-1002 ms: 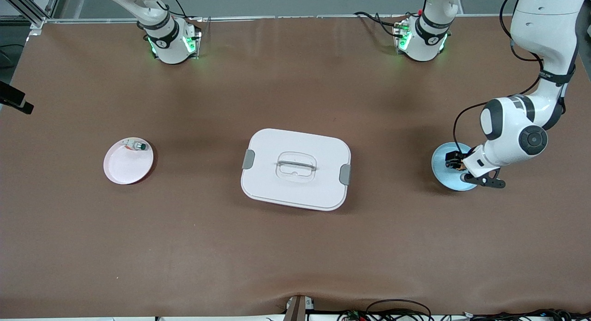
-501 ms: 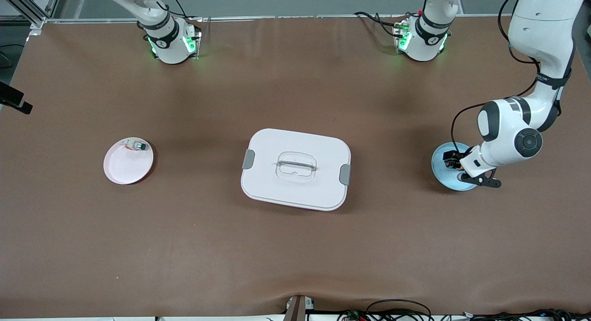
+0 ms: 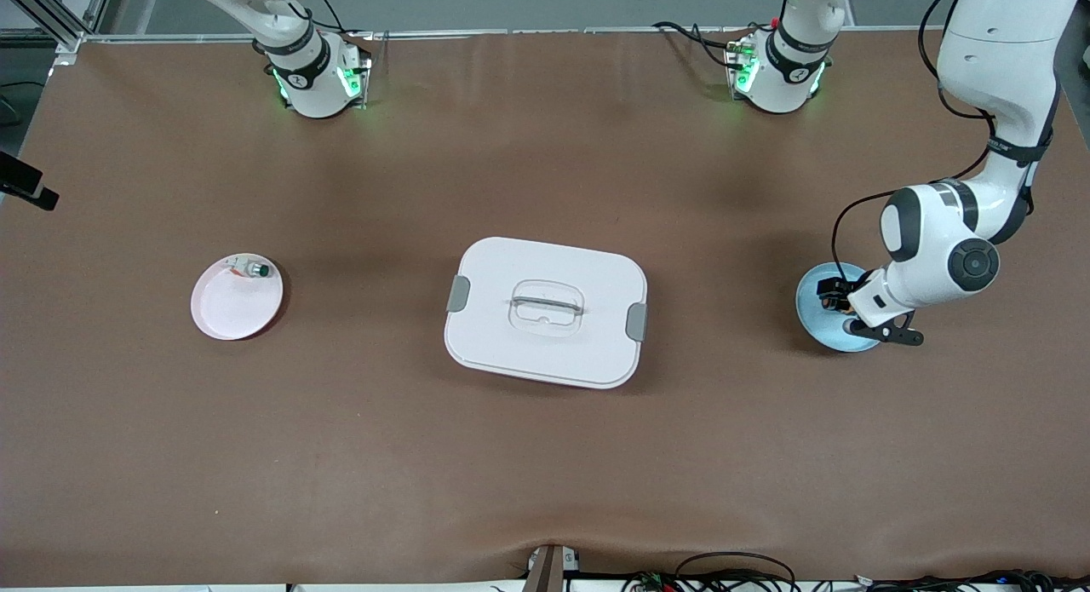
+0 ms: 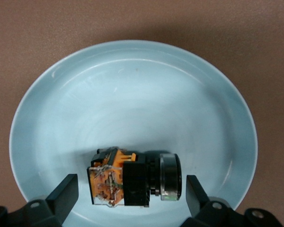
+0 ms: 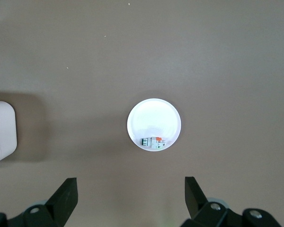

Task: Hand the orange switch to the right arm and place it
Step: 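Close the left gripper on the orange switch's body, then lift the orange switch with the left gripper toward the box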

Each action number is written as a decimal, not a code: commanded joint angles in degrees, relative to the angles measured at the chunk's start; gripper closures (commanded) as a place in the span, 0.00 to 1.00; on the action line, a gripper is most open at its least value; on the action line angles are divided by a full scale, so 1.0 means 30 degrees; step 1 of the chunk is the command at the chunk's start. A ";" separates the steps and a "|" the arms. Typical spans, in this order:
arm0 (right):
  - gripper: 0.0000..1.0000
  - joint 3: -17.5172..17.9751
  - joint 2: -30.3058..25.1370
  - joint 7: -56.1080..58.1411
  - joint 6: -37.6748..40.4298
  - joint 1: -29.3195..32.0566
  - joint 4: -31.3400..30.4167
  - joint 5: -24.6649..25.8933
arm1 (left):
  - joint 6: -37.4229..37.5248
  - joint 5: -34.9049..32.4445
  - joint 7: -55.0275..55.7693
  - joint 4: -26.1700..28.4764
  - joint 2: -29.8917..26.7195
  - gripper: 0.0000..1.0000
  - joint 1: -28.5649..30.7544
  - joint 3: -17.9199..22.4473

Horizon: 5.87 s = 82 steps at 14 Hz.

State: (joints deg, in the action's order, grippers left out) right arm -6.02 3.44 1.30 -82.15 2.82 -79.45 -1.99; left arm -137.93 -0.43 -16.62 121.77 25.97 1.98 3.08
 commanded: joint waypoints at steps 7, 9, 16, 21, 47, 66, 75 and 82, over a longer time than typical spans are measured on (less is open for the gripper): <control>0.00 0.0277 -0.0413 0.0066 -0.0157 0.0465 -0.0471 -0.0245 | -0.0342 0.0291 -0.0027 0.0074 0.0103 0.00 0.0042 -0.0001; 0.00 0.0277 -0.0413 0.0066 -0.0157 0.0465 -0.0471 -0.0245 | -0.0342 0.0320 0.0409 0.0074 0.0103 0.17 0.0042 -0.0001; 0.00 0.0277 -0.0413 0.0037 -0.0157 0.0465 -0.0471 -0.0245 | -0.0313 0.0321 0.1291 0.0074 0.0132 0.61 0.0042 -0.0031; 0.00 0.0277 -0.0413 0.0037 -0.0157 0.0494 -0.0471 -0.0245 | -0.0313 0.0291 0.1291 0.0016 0.0074 0.61 0.0042 -0.0031; 0.00 0.0277 -0.0384 0.0066 -0.0128 0.0641 -0.0500 -0.0274 | 0.8299 0.1521 1.0247 -0.0190 -0.7833 0.61 -0.0017 -0.4537; 0.00 0.0277 -0.0326 -0.0168 -0.0949 0.0612 -0.0325 -0.0216 | 1.3398 0.7204 2.7212 -0.8535 -0.7194 0.65 -0.1917 -0.8644; 0.00 0.0306 -0.0033 -0.0109 -0.0830 0.0496 -0.0237 -0.0274 | 1.0211 1.2123 3.3392 -0.9916 -0.5523 0.65 -0.3707 -0.8644; 0.00 0.0307 0.0114 0.0008 -0.0245 0.0699 -0.0471 -0.1145 | 0.3595 1.2656 3.8726 -1.0788 -0.3360 0.65 -0.7100 -0.8644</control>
State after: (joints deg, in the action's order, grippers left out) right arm -5.88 3.90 1.28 -83.30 3.46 -80.79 -2.57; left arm -122.46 37.01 95.78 93.18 12.38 -16.27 -22.74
